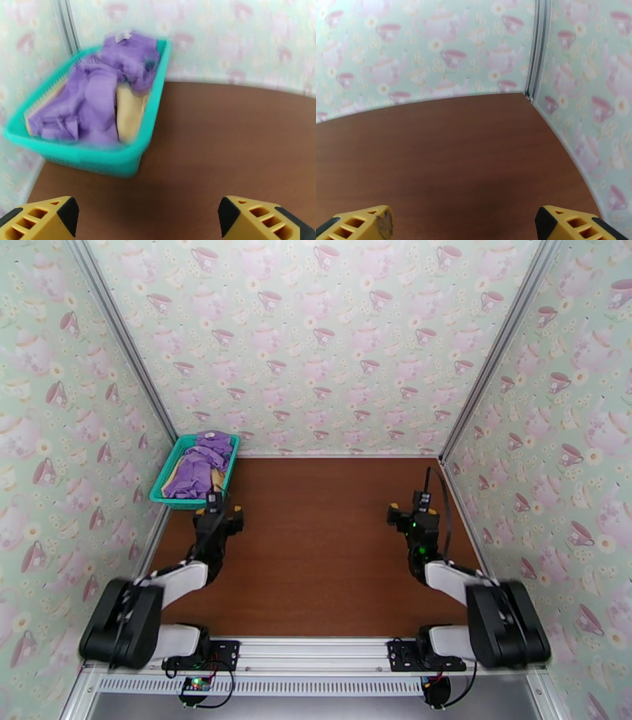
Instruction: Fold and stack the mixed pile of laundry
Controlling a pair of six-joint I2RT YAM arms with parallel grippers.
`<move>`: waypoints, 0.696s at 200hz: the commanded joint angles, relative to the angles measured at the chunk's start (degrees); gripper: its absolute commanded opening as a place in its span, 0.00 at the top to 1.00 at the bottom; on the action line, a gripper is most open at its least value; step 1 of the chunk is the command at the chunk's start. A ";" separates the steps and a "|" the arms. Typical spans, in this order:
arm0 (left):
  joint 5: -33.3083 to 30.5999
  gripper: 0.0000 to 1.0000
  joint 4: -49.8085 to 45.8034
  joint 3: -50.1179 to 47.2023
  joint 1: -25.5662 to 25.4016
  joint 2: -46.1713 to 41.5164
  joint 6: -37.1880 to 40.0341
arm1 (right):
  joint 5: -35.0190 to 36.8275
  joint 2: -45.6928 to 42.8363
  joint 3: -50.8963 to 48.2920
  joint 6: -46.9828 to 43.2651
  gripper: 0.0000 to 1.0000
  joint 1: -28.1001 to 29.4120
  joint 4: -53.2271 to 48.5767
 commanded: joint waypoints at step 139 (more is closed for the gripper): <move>16.11 0.29 -72.88 80.34 20.83 45.88 -8.01 | -24.11 11.00 33.00 13.36 0.13 1.79 -56.48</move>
